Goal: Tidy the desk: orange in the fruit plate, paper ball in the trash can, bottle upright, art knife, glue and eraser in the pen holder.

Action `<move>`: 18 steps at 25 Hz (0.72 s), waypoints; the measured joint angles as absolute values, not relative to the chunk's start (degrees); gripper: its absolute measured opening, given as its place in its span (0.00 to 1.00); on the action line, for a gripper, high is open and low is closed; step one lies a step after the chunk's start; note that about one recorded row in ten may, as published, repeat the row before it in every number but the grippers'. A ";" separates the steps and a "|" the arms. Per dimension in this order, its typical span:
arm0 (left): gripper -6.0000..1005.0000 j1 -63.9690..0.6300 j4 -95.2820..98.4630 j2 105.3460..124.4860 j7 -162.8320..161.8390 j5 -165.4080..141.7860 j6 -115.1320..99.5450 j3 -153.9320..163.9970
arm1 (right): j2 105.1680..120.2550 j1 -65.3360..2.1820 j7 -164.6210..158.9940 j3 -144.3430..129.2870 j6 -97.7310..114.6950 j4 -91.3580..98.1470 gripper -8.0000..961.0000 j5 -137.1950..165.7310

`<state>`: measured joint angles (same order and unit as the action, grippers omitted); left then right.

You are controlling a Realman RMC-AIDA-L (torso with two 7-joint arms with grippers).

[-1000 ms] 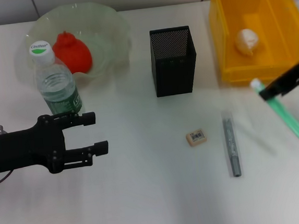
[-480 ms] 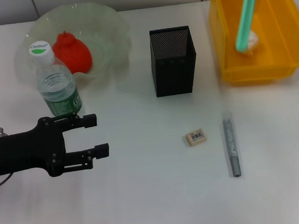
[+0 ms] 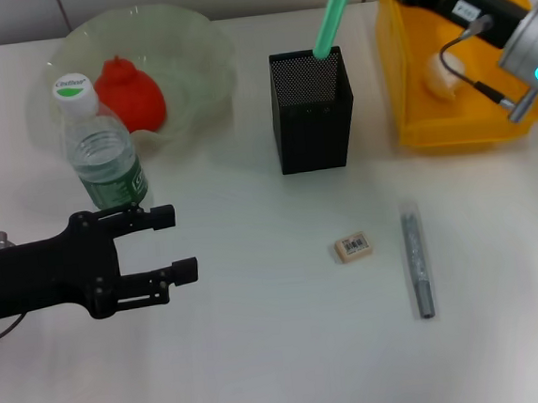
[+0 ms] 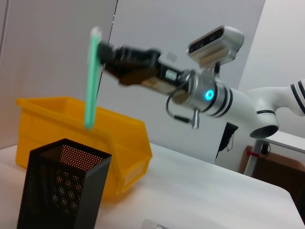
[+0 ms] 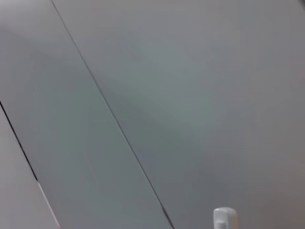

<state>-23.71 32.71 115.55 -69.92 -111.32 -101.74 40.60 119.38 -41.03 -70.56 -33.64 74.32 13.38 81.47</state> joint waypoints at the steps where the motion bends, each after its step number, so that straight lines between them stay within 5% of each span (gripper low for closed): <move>1: 0.79 -23.66 32.70 115.54 -69.92 -111.32 -101.74 40.59 | 119.42 -41.25 -70.43 -34.52 73.44 13.21 0.17 81.48; 5: 0.79 -23.18 32.69 115.34 -69.83 -111.25 -101.60 40.51 | 119.30 -40.72 -71.99 -36.92 73.07 14.16 0.17 81.44; 18: 0.79 -22.82 32.79 115.07 -69.70 -111.50 -101.29 40.52 | 118.07 -31.44 -91.30 -51.69 83.45 41.79 0.70 87.79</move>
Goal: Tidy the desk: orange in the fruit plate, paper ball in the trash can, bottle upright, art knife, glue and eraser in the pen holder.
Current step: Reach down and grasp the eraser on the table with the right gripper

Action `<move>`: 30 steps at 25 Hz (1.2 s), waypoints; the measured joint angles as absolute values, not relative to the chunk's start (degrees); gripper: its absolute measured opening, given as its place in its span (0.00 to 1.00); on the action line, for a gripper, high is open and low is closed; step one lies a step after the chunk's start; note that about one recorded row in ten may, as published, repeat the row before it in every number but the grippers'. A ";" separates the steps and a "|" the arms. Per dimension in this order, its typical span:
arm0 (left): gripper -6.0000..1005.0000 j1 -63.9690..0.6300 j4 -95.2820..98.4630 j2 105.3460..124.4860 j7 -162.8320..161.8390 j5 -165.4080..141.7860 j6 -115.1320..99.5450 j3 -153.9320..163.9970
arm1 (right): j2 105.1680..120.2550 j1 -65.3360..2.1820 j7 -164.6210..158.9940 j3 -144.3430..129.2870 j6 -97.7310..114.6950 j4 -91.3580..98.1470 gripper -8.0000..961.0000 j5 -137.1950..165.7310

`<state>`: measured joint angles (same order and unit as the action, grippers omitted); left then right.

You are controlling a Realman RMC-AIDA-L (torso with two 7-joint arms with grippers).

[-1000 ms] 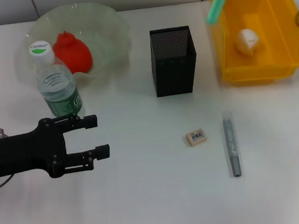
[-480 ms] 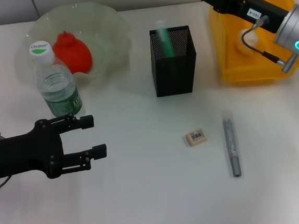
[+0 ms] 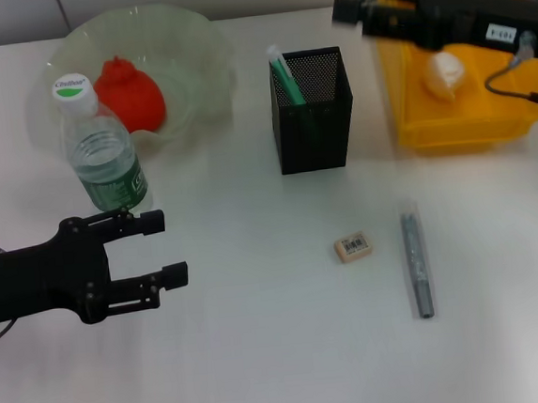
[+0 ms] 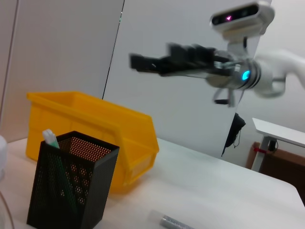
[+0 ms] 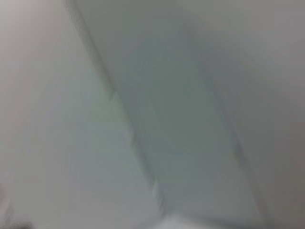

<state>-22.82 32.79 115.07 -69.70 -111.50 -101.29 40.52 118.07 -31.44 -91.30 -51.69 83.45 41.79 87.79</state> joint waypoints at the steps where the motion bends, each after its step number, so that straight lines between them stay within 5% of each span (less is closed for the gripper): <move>1: 0.79 -22.80 32.79 115.04 -69.70 -111.62 -101.27 40.52 | 117.71 -31.24 -94.18 -52.34 85.29 45.58 0.74 91.62; 3: 0.79 -22.76 32.78 115.04 -69.69 -111.66 -101.25 40.52 | 117.18 -31.61 -99.44 -52.74 89.25 52.13 0.84 99.89; 10: 0.79 -22.64 32.79 114.64 -69.69 -111.73 -101.49 40.97 | 115.98 -39.99 -111.49 -55.74 104.65 65.68 0.86 128.52; 16: 0.79 -22.32 32.78 114.61 -69.69 -111.80 -101.44 40.98 | 119.26 -45.69 -114.44 -69.25 104.94 67.45 0.87 143.50; 30: 0.79 -21.89 32.45 114.65 -69.71 -111.80 -101.18 41.05 | 119.74 -49.71 -119.83 -90.87 85.03 58.09 0.83 142.11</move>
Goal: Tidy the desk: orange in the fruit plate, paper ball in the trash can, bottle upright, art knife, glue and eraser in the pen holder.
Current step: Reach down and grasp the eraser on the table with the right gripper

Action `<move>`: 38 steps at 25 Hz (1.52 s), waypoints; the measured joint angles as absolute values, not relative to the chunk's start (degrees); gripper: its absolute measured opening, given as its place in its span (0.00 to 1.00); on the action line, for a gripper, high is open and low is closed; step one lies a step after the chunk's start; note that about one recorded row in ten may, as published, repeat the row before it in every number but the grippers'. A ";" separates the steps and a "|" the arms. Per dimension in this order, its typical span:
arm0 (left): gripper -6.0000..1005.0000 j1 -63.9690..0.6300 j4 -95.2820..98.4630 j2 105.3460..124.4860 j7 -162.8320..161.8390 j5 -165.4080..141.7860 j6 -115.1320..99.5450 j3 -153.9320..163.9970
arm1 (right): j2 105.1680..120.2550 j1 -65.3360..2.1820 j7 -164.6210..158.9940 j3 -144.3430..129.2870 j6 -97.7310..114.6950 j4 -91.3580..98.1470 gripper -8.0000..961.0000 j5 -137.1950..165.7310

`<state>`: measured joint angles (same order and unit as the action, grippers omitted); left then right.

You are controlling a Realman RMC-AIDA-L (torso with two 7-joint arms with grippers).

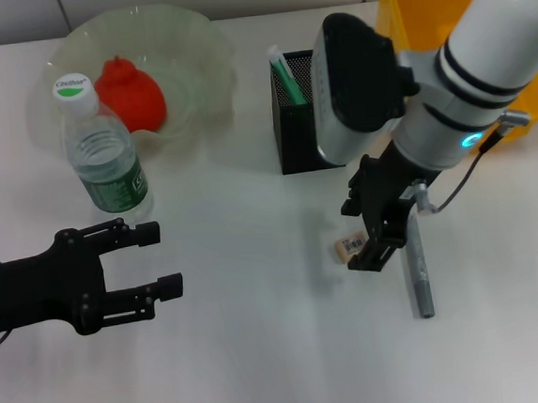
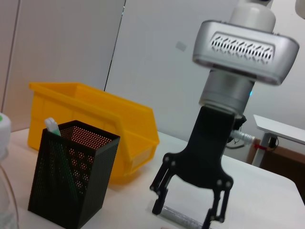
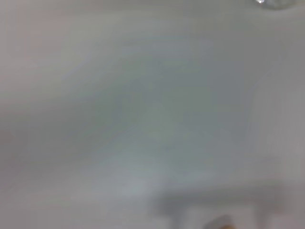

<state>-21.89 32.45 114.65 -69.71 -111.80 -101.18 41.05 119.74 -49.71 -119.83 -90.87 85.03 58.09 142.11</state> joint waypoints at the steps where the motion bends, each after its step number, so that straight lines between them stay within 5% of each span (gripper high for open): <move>1: 0.79 -21.89 32.46 114.65 -69.72 -111.79 -101.15 41.05 | 119.75 -50.15 -119.87 -91.50 84.00 57.01 0.81 141.88; 8: 0.79 -21.80 32.34 114.61 -69.72 -111.79 -100.60 41.05 | 119.80 -52.93 -119.85 -94.30 79.82 51.32 0.56 140.52; 38: 0.79 -22.33 32.25 114.61 -69.69 -111.80 -98.46 40.96 | 119.44 -53.26 -119.48 -94.68 81.22 51.46 0.26 140.90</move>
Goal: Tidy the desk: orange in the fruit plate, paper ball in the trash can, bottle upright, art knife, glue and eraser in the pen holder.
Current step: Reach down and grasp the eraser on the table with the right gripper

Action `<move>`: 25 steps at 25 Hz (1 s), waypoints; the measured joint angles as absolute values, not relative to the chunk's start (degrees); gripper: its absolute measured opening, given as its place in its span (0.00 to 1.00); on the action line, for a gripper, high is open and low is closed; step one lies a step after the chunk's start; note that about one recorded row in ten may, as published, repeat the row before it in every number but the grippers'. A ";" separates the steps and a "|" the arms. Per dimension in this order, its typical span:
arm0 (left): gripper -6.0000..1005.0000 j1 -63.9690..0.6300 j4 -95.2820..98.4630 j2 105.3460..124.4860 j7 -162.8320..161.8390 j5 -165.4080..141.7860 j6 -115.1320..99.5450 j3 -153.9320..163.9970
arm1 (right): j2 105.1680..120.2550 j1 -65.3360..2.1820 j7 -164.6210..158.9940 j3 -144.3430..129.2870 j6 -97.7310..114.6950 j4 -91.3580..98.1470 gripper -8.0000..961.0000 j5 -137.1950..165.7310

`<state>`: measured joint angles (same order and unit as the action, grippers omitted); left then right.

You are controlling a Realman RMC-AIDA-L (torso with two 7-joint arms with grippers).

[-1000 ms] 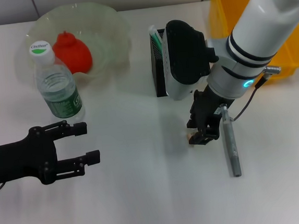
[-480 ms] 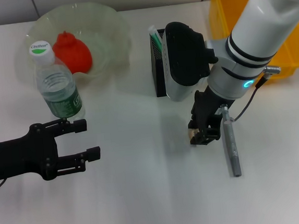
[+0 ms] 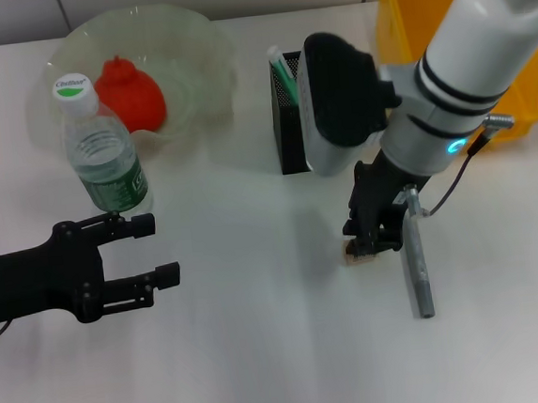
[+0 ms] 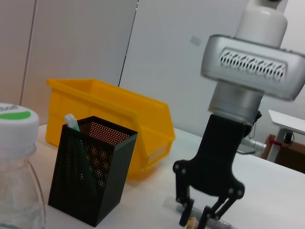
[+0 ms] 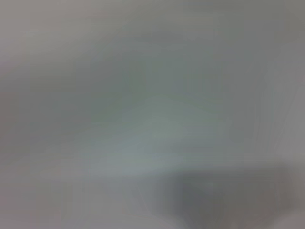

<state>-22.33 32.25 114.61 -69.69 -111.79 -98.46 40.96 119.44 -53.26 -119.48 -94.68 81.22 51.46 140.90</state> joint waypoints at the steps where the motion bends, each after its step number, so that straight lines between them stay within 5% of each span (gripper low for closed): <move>1: 0.79 -22.32 32.25 114.61 -69.69 -111.79 -98.43 40.98 | 119.39 -52.96 -119.48 -94.06 81.96 52.42 0.26 140.93; 6: 0.79 -22.03 32.25 114.57 -69.69 -111.79 -98.43 40.91 | 119.18 -50.86 -119.33 -88.54 87.25 58.79 0.25 141.32; 11: 0.79 -21.92 32.26 114.53 -69.69 -111.79 -98.45 40.97 | 119.15 -50.20 -119.50 -86.15 88.98 60.41 0.09 142.43; 17: 0.79 -22.00 32.25 114.55 -69.70 -111.79 -98.68 41.06 | 119.47 -50.15 -120.58 -87.55 86.87 58.85 0.10 143.40; 19: 0.79 -22.13 32.26 114.56 -69.72 -111.79 -98.78 41.06 | 119.52 -50.35 -120.62 -88.81 85.95 58.03 0.29 143.40; 25: 0.79 -22.34 32.31 114.77 -69.77 -111.79 -98.85 41.31 | 119.59 -50.97 -120.50 -92.62 82.28 55.09 0.50 143.40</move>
<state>-22.34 32.31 114.77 -69.77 -111.79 -98.85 41.31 119.59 -50.97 -120.50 -92.62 82.28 55.09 143.40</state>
